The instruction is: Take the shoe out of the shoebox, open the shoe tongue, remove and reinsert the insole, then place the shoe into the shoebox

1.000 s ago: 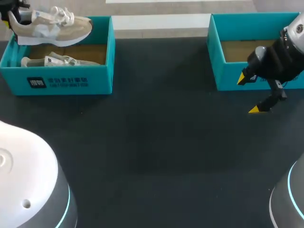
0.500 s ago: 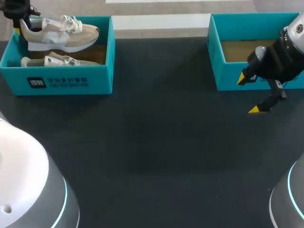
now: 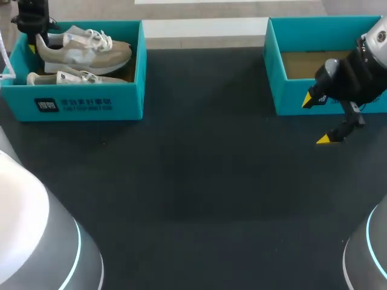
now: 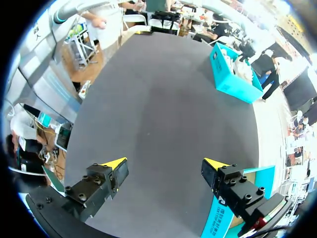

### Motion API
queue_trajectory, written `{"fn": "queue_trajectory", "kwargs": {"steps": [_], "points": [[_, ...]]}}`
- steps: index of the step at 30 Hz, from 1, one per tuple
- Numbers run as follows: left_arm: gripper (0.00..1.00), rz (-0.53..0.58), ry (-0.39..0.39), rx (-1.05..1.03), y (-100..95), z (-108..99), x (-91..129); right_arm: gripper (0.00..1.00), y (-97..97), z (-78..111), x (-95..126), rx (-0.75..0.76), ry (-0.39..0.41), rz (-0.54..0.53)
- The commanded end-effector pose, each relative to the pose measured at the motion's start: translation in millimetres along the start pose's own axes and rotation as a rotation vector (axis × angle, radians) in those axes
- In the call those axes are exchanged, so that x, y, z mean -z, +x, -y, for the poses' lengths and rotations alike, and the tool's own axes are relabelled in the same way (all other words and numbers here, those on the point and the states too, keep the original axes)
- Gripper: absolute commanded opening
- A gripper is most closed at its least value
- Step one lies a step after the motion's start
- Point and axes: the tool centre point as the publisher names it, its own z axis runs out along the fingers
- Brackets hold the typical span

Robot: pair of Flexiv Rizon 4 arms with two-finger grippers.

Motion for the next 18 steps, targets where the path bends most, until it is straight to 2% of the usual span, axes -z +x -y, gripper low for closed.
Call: {"fn": "queue_trajectory", "kwargs": {"steps": [1, 12, 14, 15, 16, 17, 18], "points": [[0.00, -0.002, 0.032, 0.015, -5.5, -13, -8, 1.00, -1.3, -0.9, -2, -0.001, 0.004, -0.001], [0.00, -0.025, 0.034, 0.036, -16.6, -14, -25, 1.00, -1.3, -0.9, -2, -0.001, 0.004, -0.001], [0.36, -0.026, 0.037, 0.036, -16.7, -15, -28, 1.00, -1.3, -0.9, -2, -0.001, 0.004, -0.001], [0.50, -0.025, 0.040, 0.035, -16.7, -15, -28, 1.00, -1.3, -0.9, -2, -0.001, 0.004, -0.001], [0.77, -0.024, 0.042, 0.035, -16.5, -15, -29, 1.00, -1.3, -0.9, -2, -0.001, 0.004, -0.001], [0.91, -0.024, 0.047, 0.025, -16.5, -15, -30, 1.00, -1.3, -0.9, -2, -0.001, 0.004, -0.001], [0.96, -0.024, 0.047, 0.024, -16.5, -14, -30, 1.00, -1.3, -0.9, -2, -0.001, 0.004, -0.001]]}}
